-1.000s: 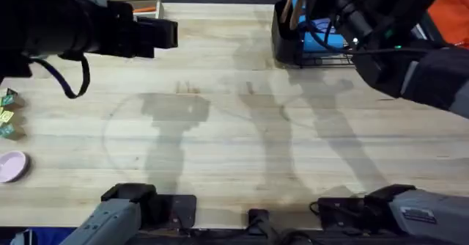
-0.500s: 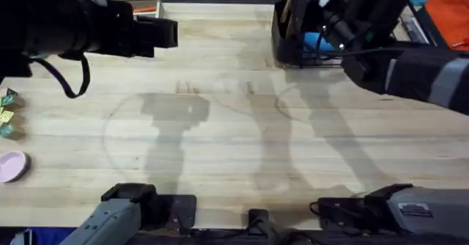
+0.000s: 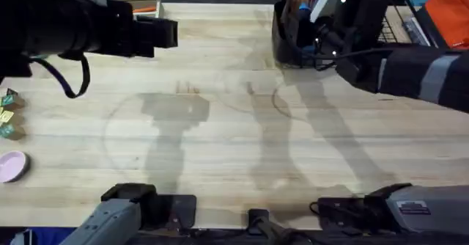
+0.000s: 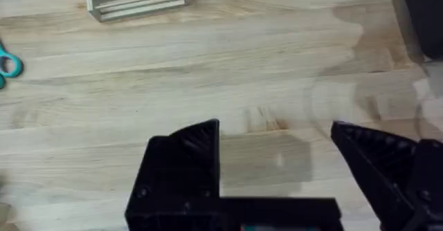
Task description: Pick up the spoon on the table one by one and put them onto the rack
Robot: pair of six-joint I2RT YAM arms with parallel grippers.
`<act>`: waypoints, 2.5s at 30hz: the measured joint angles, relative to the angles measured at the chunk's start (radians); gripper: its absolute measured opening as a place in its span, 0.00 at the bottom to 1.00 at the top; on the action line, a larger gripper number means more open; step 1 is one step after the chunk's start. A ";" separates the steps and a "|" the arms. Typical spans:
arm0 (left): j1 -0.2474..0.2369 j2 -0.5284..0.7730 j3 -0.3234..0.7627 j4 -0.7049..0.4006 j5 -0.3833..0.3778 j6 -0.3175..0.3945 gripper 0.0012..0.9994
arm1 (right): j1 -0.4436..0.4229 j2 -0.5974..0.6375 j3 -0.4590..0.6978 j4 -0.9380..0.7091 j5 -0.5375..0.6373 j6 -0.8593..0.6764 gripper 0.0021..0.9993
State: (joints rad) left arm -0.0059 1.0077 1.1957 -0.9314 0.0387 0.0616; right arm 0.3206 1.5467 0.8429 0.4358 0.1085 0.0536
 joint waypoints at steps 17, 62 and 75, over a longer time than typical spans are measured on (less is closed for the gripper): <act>0.000 0.000 0.000 0.000 0.000 0.000 0.99 | 0.000 0.000 0.000 -0.018 0.000 0.004 0.38; 0.000 0.000 0.000 -0.002 0.000 0.000 0.99 | 0.008 -0.149 0.000 -0.203 -0.001 0.004 1.00; 0.000 0.000 0.000 -0.008 0.000 0.000 0.99 | 0.008 -0.253 0.134 -0.753 -0.001 0.006 1.00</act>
State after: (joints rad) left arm -0.0059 1.0077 1.1957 -0.9398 0.0387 0.0616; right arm 0.3290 1.2934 0.9772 -0.3172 0.1078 0.0601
